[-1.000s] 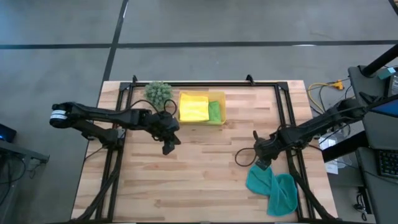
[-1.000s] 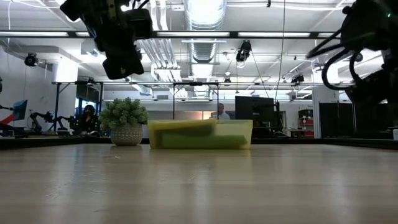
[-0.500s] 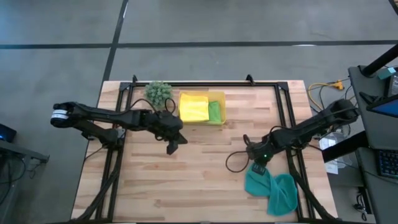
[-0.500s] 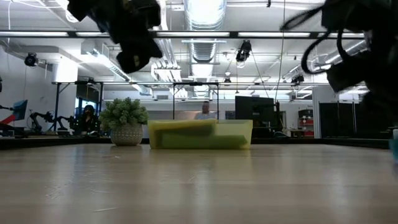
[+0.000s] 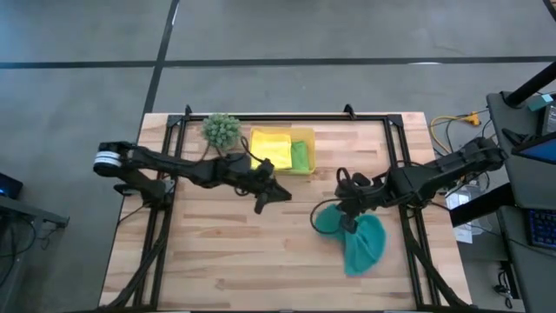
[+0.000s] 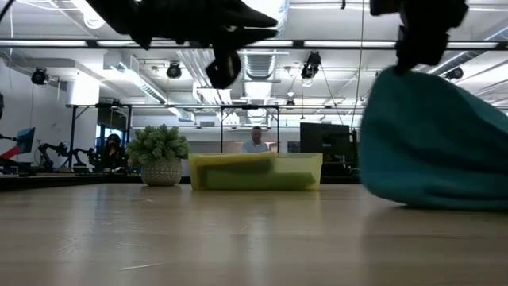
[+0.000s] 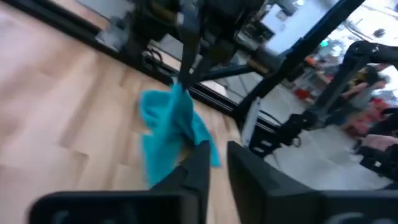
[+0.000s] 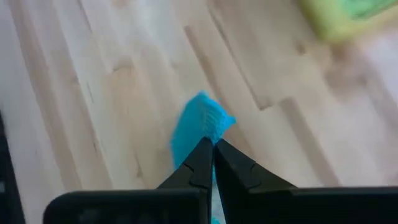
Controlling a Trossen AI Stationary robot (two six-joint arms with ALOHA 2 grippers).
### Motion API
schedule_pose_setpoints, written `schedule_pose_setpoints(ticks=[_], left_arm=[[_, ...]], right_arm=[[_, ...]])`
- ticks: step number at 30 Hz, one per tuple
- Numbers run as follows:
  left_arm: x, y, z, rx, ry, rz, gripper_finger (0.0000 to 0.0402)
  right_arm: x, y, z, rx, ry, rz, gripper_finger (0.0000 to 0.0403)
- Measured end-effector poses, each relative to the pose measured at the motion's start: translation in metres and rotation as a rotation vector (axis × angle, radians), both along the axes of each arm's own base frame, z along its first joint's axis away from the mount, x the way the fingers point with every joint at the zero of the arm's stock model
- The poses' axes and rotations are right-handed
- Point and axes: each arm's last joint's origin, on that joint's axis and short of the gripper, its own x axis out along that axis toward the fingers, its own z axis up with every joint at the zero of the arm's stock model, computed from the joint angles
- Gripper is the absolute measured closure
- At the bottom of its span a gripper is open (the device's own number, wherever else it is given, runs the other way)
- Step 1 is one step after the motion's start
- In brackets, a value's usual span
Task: Fold microfiber towels
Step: Fold the light blue towel
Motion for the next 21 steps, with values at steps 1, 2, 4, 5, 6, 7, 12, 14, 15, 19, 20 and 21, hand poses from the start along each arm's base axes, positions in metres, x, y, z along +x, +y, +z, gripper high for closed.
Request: schedule_pose_setpoints(ticks=[1, 2, 4, 5, 6, 7, 12, 14, 15, 19, 20, 21], left_arm=[[0.005, 0.000, -0.005, -0.020, 0.002, -0.012, 0.0347], [0.011, -0.001, -0.010, -0.036, 0.007, -0.019, 0.0328], [0.019, -0.001, -0.019, -0.041, 0.020, -0.044, 0.0287], [0.024, -0.001, -0.023, -0.042, 0.023, -0.050, 0.0266], [0.028, -0.001, -0.026, -0.038, 0.017, -0.054, 0.0245], [0.032, -0.001, -0.030, -0.035, 0.016, -0.055, 0.0226], [0.048, 0.005, -0.043, 0.046, 0.001, -0.016, 0.0161], [0.054, 0.007, -0.044, 0.105, -0.013, -0.013, 0.0152], [0.056, 0.008, -0.044, 0.142, -0.027, -0.008, 0.0151], [0.059, 0.009, -0.039, 0.289, -0.076, 0.010, 0.0149], [0.059, 0.009, -0.039, 0.324, -0.086, 0.008, 0.0149], [0.059, 0.009, -0.038, 0.354, -0.092, 0.004, 0.0149]], right_arm=[[0.002, -0.001, 0.006, -0.012, -0.010, -0.003, 0.0394], [0.002, -0.002, 0.010, -0.023, -0.011, -0.005, 0.0394], [0.004, -0.005, 0.019, -0.032, -0.025, -0.016, 0.0394], [0.006, -0.007, 0.023, -0.031, -0.043, -0.023, 0.0394], [0.007, -0.008, 0.026, -0.034, -0.048, -0.026, 0.0394], [0.007, -0.009, 0.028, -0.041, -0.045, -0.023, 0.0394], [0.013, -0.010, 0.042, -0.051, -0.090, 0.017, 0.0394], [0.015, -0.009, 0.046, -0.043, -0.106, 0.021, 0.0394], [0.015, -0.009, 0.046, -0.037, -0.101, 0.030, 0.0394], [0.017, -0.006, 0.049, -0.003, -0.120, 0.092, 0.0394], [0.017, -0.006, 0.050, 0.004, -0.127, 0.101, 0.0394], [0.018, -0.005, 0.050, 0.009, -0.142, 0.105, 0.0394]])
